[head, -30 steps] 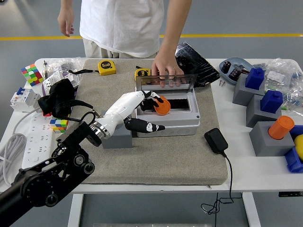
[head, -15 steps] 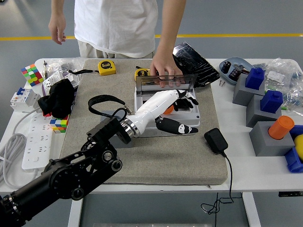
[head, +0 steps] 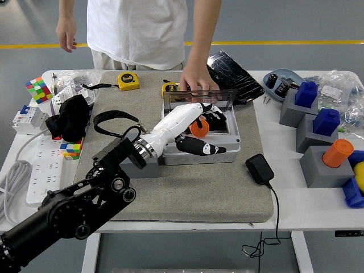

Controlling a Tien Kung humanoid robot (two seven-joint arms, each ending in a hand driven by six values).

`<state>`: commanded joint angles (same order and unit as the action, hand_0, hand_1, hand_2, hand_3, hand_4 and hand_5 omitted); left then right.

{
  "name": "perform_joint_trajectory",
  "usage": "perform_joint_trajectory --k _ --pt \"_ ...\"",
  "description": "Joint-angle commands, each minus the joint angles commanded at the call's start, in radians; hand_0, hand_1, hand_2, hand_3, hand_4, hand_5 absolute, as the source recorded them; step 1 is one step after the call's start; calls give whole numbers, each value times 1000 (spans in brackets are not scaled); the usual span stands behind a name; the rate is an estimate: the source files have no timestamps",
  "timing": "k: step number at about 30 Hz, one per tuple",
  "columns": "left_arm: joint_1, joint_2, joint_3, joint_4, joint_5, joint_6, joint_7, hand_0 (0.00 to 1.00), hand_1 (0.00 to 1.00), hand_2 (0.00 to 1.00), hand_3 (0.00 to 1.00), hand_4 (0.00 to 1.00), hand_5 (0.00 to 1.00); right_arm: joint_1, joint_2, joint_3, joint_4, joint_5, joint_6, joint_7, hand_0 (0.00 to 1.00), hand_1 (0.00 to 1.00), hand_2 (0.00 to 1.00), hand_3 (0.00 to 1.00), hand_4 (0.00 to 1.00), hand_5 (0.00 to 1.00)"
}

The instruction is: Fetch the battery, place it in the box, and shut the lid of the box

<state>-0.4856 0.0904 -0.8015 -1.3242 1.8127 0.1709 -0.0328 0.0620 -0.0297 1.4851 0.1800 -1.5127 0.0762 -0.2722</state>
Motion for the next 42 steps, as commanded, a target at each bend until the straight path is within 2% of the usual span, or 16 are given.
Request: perform_joint_trajectory --k 6,10,14,17,21,30,36,42 --pt "32 44 -53 5 20 -6 7 384 574 578 628 998 318 1 -1 0 0 1 0 1 638 664 673 605 993 588" --pt "47 55 -64 11 35 -9 11 384 574 578 628 998 318 -1 0 3 0 -3 -1 1 638 664 673 605 993 588" --pt "46 53 -40 18 34 -11 14 383 572 578 628 998 321 -2 -1 1 0 -5 0 0 639 664 672 605 992 590" --pt "36 39 -8 27 28 -11 14 383 572 578 628 998 321 -3 0 0 0 -7 0 0 639 664 672 605 992 590" --pt "6 7 40 47 20 -13 14 384 572 578 628 998 321 -1 0 -3 0 -7 1 0 639 665 673 604 991 590" --pt "-86 -88 115 108 -27 -5 -8 381 571 577 627 998 329 1 -2 -15 0 -5 3 -2 635 664 672 604 990 590" --pt "-128 -90 138 158 -60 -2 -23 382 570 577 626 998 332 -1 -3 -27 0 -1 3 -2 639 665 672 604 990 592" --pt "-122 -90 91 139 -43 3 -23 385 570 577 626 998 332 -6 -2 -22 0 10 2 -2 638 665 672 604 990 591"
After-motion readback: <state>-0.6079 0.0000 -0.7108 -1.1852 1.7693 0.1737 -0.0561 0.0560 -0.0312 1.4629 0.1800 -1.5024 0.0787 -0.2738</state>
